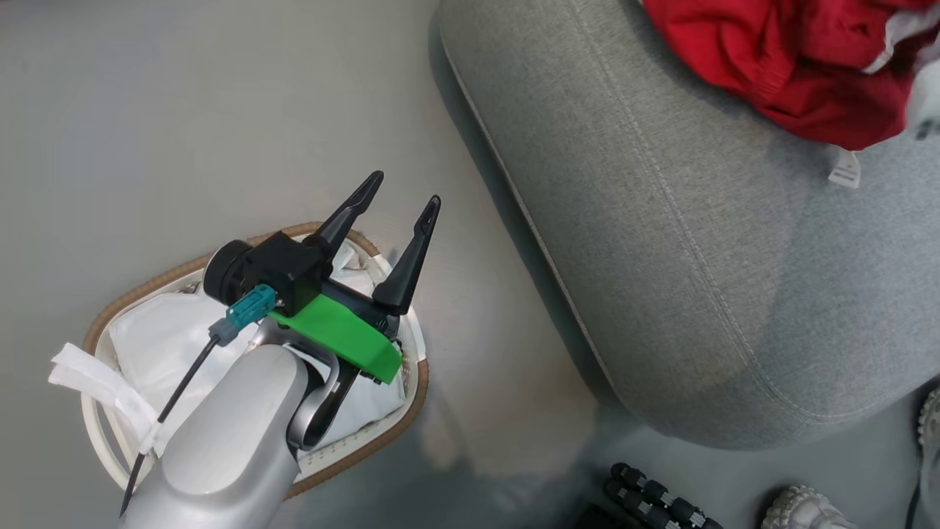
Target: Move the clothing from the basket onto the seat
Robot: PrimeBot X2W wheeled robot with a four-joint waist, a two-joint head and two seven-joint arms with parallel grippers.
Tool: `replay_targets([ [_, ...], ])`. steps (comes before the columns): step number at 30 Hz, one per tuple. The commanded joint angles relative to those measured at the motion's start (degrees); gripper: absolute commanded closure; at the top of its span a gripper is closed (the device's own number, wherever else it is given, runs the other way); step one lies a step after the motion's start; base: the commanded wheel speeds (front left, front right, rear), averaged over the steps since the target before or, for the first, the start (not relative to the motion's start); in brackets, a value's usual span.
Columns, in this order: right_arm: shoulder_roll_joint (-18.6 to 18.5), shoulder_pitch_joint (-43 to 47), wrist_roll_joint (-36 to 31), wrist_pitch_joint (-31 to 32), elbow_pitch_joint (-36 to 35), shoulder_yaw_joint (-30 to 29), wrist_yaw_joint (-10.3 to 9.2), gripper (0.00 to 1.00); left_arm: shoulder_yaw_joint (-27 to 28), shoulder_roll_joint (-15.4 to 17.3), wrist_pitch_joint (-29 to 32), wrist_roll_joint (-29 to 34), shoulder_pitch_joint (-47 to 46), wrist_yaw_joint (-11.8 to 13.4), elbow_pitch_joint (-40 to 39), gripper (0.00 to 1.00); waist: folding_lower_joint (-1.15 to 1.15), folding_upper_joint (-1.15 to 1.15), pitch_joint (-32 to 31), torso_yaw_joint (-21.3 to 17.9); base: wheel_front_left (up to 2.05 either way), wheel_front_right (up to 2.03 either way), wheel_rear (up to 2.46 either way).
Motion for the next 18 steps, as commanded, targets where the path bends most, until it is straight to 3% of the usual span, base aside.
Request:
replay_targets([
  [1,0.5,2.0,0.0,0.0,0.5,-0.9,-0.08,1.0,0.2,0.4,0.0,-0.6,-0.3,-0.2,0.3,0.0,-0.01,0.0,0.0,0.2,0.0,0.0,0.0],
  [2,0.8,3.4,0.4,0.0,0.8,-1.7,-0.08,1.0,0.2,0.2,0.0,-0.6,0.1,-0.2,0.4,0.0,-0.01,0.0,-0.3,0.1,0.0,0.0,0.0],
  [3,1.1,4.4,0.6,0.0,0.8,-2.2,-0.08,0.78,0.2,0.0,0.0,-0.6,0.3,-0.2,0.6,0.0,-0.01,0.0,-0.6,0.1,0.0,0.0,0.0],
  [5,2.0,7.2,1.5,0.0,0.3,-3.1,-0.08,0.22,0.4,-0.5,0.0,-0.6,0.7,-0.2,0.9,0.0,-0.01,0.0,-1.4,-0.1,0.0,0.0,0.0],
  [6,2.3,9.0,2.2,0.0,-0.2,-3.8,-0.08,0.0,0.5,-0.9,0.0,-0.7,1.0,-0.2,0.9,0.0,-0.01,0.0,-2.1,-0.2,0.0,0.0,0.0],
  [10,3.7,15.1,5.3,0.0,-3.2,-6.3,-0.08,0.0,1.0,-2.1,0.0,-0.7,2.1,-0.2,1.2,0.0,-0.01,0.0,-4.8,-0.6,0.0,0.0,0.0],
  [18,5.9,25.9,10.2,0.0,-11.4,-3.6,-0.08,0.0,3.1,-4.7,0.0,-0.3,5.4,-0.2,2.4,0.0,-0.01,0.0,-11.6,-0.5,0.0,0.0,0.0],
])
